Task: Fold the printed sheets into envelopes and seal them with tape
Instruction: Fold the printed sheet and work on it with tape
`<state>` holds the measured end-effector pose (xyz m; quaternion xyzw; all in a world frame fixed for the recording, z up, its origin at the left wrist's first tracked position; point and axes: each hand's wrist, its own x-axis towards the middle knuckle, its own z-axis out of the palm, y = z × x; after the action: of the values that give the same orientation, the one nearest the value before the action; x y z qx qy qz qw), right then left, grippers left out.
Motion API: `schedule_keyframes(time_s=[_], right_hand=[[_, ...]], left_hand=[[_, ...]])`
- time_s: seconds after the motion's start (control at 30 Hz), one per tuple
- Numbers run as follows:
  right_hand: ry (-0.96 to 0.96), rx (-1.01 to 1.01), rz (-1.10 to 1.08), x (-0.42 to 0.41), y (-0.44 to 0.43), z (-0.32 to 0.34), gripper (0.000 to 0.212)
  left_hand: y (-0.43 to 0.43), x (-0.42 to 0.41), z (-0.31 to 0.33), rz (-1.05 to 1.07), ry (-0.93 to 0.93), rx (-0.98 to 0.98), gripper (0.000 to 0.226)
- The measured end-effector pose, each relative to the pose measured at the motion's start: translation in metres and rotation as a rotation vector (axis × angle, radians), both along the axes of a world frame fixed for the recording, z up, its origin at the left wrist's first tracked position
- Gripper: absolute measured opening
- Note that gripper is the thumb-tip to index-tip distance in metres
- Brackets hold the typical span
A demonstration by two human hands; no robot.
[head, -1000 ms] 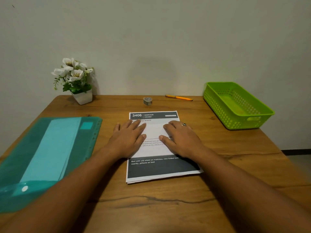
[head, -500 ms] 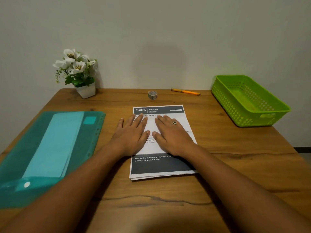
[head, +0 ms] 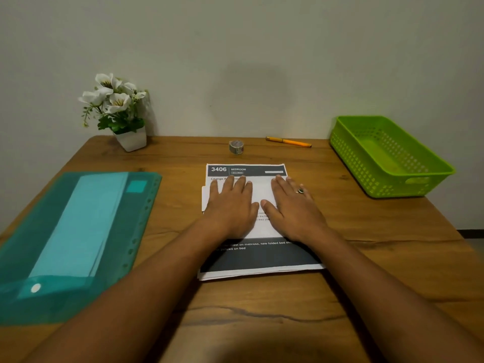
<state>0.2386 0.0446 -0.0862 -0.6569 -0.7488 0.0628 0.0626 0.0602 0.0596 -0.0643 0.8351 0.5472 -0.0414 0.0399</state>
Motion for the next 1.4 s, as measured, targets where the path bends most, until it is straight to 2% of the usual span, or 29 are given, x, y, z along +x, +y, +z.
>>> schedule_keyframes(time_s=[0.27,0.5,0.6,0.7,1.0,1.17,1.4], right_hand=[[0.003,-0.019,0.013,0.001,0.000,0.002,0.074],[-0.093,-0.056,0.048,-0.025,0.005,0.014,0.075],[-0.058,-0.045,0.179,-0.064,0.007,0.016,0.068],[-0.012,-0.016,0.206,-0.084,0.006,0.011,0.065],[-0.026,-0.045,0.047,0.000,0.005,0.005,0.074],[-0.032,-0.029,0.008,0.015,0.002,0.001,0.075],[-0.005,-0.035,-0.001,0.014,-0.001,0.003,0.085]], left_hand=[[0.014,-0.080,-0.003,0.035,-0.008,-0.021,0.071],[0.011,-0.082,-0.006,0.039,-0.024,0.003,0.078],[0.012,-0.083,-0.010,0.043,-0.023,0.023,0.070],[0.011,-0.084,-0.011,0.042,-0.026,0.036,0.068],[0.012,-0.084,-0.006,0.035,-0.041,-0.004,0.071],[0.020,-0.082,0.014,0.042,-0.027,0.064,0.072],[0.056,-0.077,0.034,0.086,-0.001,-0.157,0.055]])
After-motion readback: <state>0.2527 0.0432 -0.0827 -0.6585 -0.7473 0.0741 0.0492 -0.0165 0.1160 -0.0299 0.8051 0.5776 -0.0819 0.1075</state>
